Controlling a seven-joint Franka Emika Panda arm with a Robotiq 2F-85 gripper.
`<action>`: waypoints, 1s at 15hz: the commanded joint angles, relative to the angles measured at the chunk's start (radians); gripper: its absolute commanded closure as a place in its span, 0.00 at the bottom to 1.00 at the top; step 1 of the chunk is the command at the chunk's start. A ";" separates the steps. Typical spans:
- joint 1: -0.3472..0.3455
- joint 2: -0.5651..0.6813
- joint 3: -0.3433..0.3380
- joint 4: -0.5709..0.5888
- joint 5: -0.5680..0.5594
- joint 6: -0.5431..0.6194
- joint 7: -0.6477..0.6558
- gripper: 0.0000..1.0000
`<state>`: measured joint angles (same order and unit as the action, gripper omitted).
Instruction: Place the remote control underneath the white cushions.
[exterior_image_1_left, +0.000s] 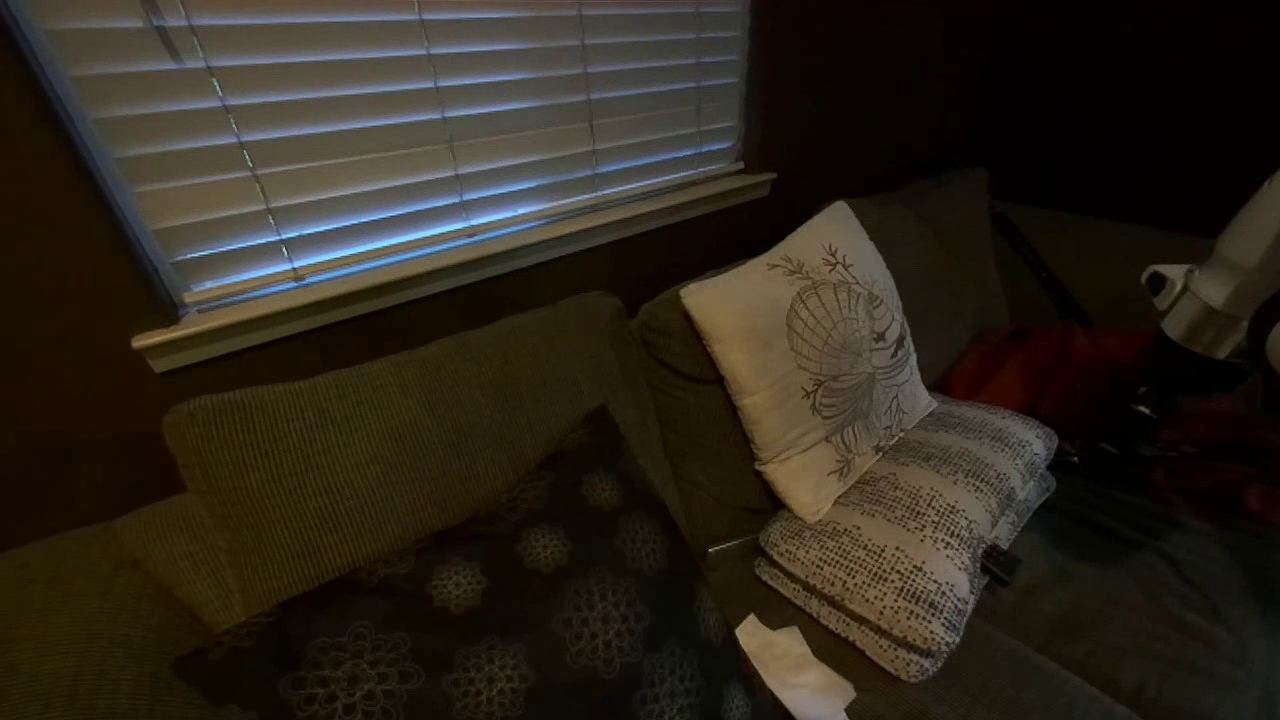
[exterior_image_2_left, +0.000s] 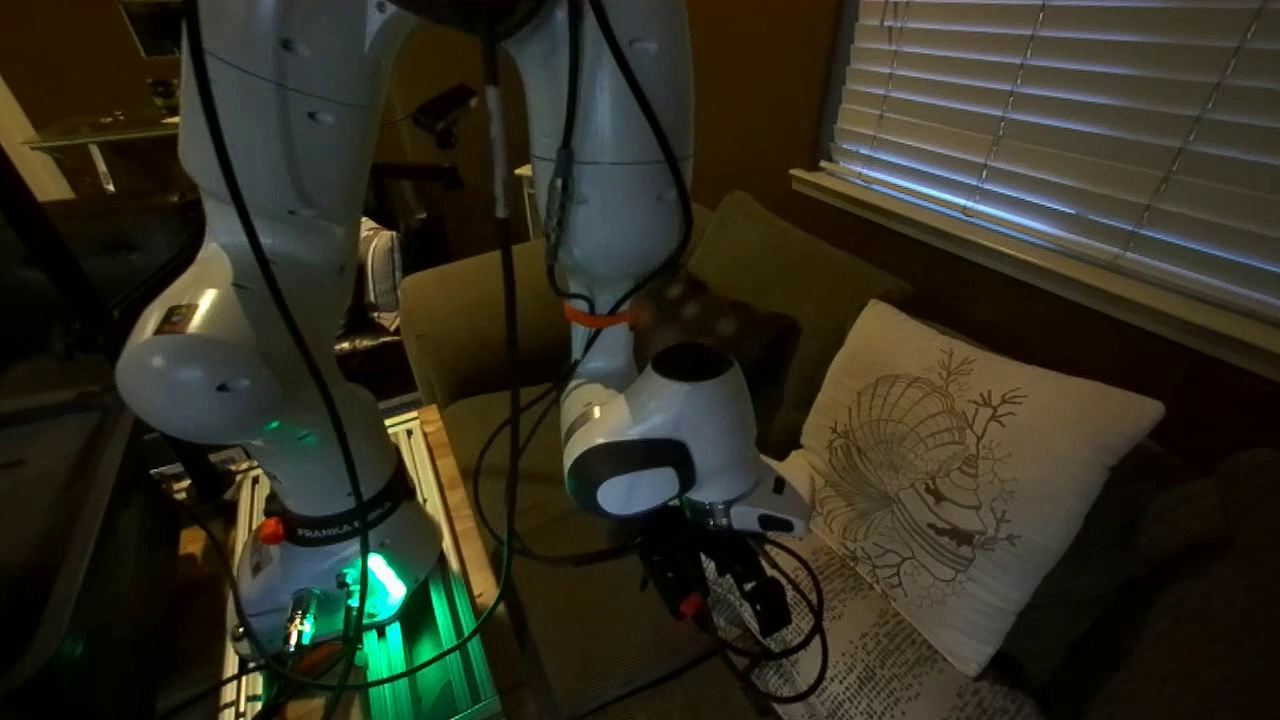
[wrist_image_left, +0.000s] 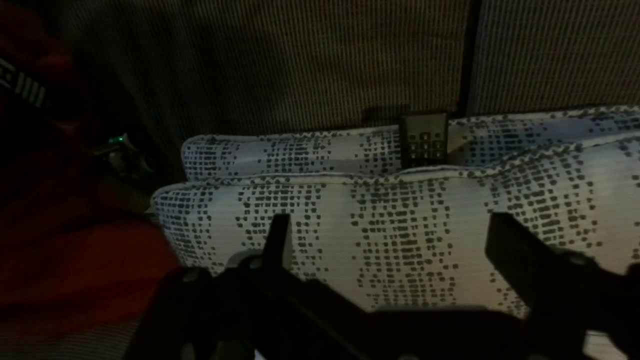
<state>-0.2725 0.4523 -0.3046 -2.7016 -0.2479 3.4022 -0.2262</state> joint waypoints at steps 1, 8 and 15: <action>-0.021 -0.150 -0.001 -0.091 0.008 -0.052 -0.027 0.00; -0.020 -0.155 -0.004 -0.041 0.029 -0.071 -0.020 0.00; -0.019 -0.155 -0.004 -0.041 0.029 -0.072 -0.020 0.00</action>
<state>-0.2949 0.2994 -0.3130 -2.7408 -0.2442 3.3322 -0.2273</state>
